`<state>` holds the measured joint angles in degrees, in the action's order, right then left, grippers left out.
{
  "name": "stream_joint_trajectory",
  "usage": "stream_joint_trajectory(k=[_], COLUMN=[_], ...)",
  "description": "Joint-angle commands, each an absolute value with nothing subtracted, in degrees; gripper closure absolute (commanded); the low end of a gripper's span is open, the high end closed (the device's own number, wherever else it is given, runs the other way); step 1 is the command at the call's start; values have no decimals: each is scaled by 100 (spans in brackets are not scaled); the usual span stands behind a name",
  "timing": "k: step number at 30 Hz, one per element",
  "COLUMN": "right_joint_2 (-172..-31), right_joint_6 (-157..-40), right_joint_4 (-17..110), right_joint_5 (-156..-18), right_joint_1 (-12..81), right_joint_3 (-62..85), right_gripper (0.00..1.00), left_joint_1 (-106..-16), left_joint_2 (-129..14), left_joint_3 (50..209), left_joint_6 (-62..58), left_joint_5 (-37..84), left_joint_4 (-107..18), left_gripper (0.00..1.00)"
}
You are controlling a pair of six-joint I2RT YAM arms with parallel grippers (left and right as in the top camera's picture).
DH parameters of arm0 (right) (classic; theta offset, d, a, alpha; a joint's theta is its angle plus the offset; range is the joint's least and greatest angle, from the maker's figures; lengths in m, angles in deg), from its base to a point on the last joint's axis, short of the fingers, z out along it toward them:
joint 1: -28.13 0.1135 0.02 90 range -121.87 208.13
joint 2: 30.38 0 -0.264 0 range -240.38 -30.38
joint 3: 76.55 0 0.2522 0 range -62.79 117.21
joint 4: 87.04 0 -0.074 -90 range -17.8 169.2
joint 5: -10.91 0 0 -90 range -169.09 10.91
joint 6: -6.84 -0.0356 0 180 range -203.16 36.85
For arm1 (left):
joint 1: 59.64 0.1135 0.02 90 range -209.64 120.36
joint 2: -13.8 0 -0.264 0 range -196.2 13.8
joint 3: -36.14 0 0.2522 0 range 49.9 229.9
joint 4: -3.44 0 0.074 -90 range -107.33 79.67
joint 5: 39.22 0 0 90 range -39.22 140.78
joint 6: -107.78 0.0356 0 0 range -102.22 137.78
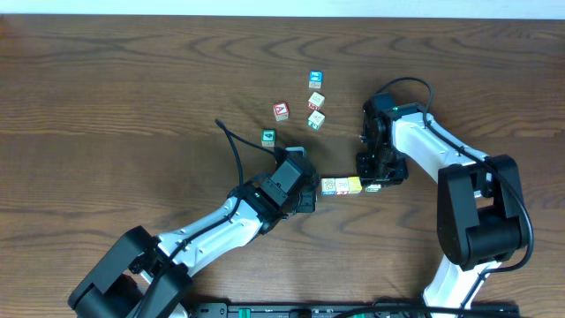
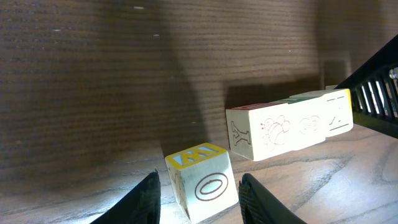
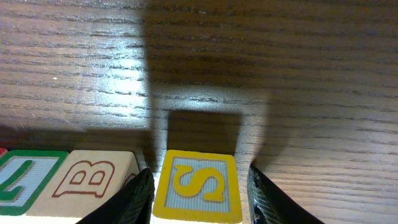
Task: Lift 5 blocks
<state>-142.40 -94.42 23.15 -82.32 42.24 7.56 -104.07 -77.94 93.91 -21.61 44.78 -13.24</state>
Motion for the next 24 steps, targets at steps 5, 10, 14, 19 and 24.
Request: stream_joint_trajectory(k=[5,10,14,19,24], right_joint_2=[-14297,-14297,-14297,-14297,-14297], right_joint_6=[-9423,-9423,-9425,-9449,-9471], right_joint_4=[2359,2402,2468,2477,2483], right_joint_5=[-8192,-8192,-8175,-7974,-7976], right_joint_1=[4233,4233,4231,4178,4052], right_joint_3=[878,935,944,946,946], right_gripper=[54,52,50,50,50], left_joint_1=[-10413,-10413,-10413,-10413,-10413], left_joint_2=[-7846,-7846,-7846,-7846,-7846], left_joint_3=[9450,9450,9450,9450,9450], left_joint_6=[-2057,-2041,-2041,-2041,-2041], left_joint_5=[4567,4567,4567,4567,4567], left_joint_4=[-1351,-1394,-1412,-1412,-1414], left_gripper=[58,58,58,58,58])
